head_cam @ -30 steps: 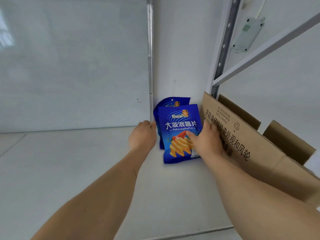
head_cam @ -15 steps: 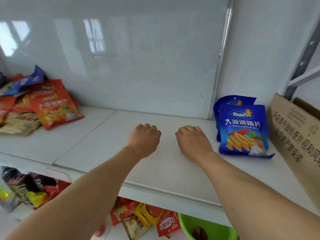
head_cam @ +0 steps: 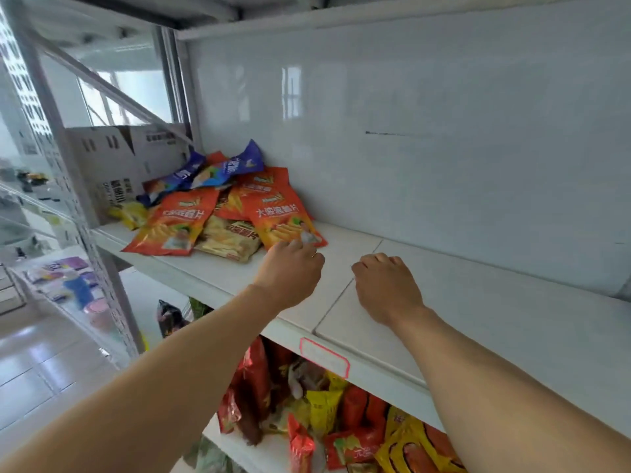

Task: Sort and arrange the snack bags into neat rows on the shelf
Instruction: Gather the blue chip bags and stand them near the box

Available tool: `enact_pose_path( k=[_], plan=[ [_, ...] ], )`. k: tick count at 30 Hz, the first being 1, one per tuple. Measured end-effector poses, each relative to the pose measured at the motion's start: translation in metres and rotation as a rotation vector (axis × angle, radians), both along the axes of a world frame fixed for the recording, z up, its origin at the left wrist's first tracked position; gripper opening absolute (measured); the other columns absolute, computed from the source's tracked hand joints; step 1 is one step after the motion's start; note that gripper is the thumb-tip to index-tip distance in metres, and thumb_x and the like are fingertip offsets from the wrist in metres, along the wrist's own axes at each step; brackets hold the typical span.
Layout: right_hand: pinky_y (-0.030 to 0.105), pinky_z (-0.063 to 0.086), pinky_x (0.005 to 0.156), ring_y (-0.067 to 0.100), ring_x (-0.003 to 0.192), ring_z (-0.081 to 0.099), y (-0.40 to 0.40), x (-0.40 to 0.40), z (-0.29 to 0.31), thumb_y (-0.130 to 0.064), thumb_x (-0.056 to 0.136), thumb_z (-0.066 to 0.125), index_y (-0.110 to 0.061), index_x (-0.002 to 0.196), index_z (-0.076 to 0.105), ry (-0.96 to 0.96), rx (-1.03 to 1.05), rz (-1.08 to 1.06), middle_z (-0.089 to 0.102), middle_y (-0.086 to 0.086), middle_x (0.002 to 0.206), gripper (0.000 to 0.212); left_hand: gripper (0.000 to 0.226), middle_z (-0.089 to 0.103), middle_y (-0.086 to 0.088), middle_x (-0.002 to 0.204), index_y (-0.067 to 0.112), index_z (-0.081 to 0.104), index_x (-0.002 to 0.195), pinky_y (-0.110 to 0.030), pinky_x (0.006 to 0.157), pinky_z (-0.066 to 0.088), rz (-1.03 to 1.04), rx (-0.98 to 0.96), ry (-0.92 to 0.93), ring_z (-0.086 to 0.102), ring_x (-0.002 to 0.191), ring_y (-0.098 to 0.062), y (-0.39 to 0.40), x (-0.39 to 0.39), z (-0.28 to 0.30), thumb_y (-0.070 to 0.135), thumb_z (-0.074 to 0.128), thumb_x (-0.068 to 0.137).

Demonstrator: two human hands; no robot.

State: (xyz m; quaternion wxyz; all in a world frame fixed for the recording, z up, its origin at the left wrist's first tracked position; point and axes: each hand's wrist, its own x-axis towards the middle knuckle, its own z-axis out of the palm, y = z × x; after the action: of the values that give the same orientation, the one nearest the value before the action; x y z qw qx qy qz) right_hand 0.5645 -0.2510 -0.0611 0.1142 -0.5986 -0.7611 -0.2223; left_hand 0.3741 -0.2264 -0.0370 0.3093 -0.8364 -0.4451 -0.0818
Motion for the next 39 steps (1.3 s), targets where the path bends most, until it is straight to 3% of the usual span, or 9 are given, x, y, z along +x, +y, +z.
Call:
enact_pose_path(
  k=[5,11,15,18,24,27,30,36,39],
  plan=[
    [0.038,0.039,0.092,0.027,0.111,0.054,0.044,-0.091,0.017,-0.011,0.096,0.036,-0.016,0.122,0.058,0.038,0.02,-0.005,0.061,0.003,0.123,0.034,0.027,0.064,-0.001,0.115,0.019,0.062,0.111,-0.036,0.087,0.043,0.054,0.01,-0.055,0.059,0.107,-0.025,0.036,-0.095,0.006,0.024,0.037,0.102],
    [0.037,0.04,0.093,0.027,0.117,0.053,0.113,-0.164,0.034,-0.021,0.095,0.049,-0.019,0.119,0.059,0.064,-0.005,-0.002,0.06,0.003,0.125,0.026,0.028,0.061,0.001,0.121,0.018,0.06,0.118,-0.033,0.09,0.043,0.106,0.024,-0.096,0.057,0.112,-0.023,0.09,-0.172,0.006,0.025,0.037,0.103],
    [0.037,0.043,0.085,0.027,0.109,0.055,0.173,-0.201,0.036,-0.018,0.099,0.042,-0.016,0.114,0.061,0.156,0.042,0.027,0.063,0.004,0.117,0.024,0.029,0.063,0.002,0.117,0.02,0.061,0.116,-0.035,0.091,0.044,0.129,0.014,-0.133,0.059,0.108,-0.022,0.143,-0.209,0.005,0.028,0.037,0.103],
    [0.036,0.046,0.077,0.026,0.102,0.059,0.22,-0.23,0.038,-0.024,0.102,0.04,-0.014,0.113,0.062,0.366,0.056,0.051,0.064,0.003,0.111,0.026,0.026,0.065,0.003,0.113,0.022,0.064,0.113,-0.035,0.09,0.046,0.18,-0.001,-0.213,0.061,0.107,-0.021,0.191,-0.231,0.007,0.03,0.04,0.103],
    [0.032,0.044,0.086,0.026,0.116,0.059,0.307,-0.291,0.047,-0.036,0.103,0.045,-0.013,0.132,0.055,0.956,-0.087,-0.014,0.063,0.006,0.128,0.038,0.035,0.064,-0.001,0.117,0.02,0.064,0.12,-0.035,0.073,0.042,0.252,-0.027,-0.503,0.061,0.108,-0.023,0.28,-0.274,0.016,0.038,0.038,0.104],
    [0.032,0.044,0.084,0.031,0.115,0.059,0.348,-0.324,0.05,-0.044,0.099,0.052,-0.006,0.132,0.053,1.293,-0.198,-0.116,0.062,0.012,0.128,0.05,0.042,0.058,-0.001,0.135,0.023,0.051,0.14,-0.037,0.08,0.046,0.276,-0.159,-0.774,0.057,0.119,-0.024,0.32,-0.3,0.019,0.041,0.043,0.102],
    [0.038,0.053,0.081,0.034,0.101,0.067,0.389,-0.352,0.052,-0.055,0.09,0.061,-0.003,0.122,0.058,1.561,-0.248,-0.212,0.068,0.015,0.116,0.062,0.048,0.054,-0.005,0.142,0.025,0.042,0.146,-0.042,0.089,0.048,0.28,-0.231,-1.026,0.056,0.123,-0.027,0.363,-0.338,0.024,0.037,0.051,0.1],
    [0.036,0.052,0.082,0.03,0.103,0.064,0.43,-0.385,0.047,-0.067,0.073,0.069,-0.015,0.127,0.058,1.626,-0.07,-0.42,0.065,0.006,0.121,0.076,0.073,0.053,-0.009,0.141,0.02,0.041,0.145,-0.05,0.099,0.051,0.304,-0.571,-1.063,0.058,0.12,-0.029,0.445,-0.408,0.013,0.048,0.072,0.085],
    [0.032,0.042,0.074,0.032,0.11,0.061,0.438,-0.397,0.052,-0.057,0.079,0.073,-0.013,0.134,0.049,1.637,0.046,-0.522,0.057,0.007,0.13,0.074,0.108,0.053,-0.009,0.139,0.02,0.037,0.147,-0.05,0.099,0.05,0.333,-0.744,-1.085,0.056,0.121,-0.031,0.47,-0.421,0.011,0.069,0.079,0.059]
  ],
)
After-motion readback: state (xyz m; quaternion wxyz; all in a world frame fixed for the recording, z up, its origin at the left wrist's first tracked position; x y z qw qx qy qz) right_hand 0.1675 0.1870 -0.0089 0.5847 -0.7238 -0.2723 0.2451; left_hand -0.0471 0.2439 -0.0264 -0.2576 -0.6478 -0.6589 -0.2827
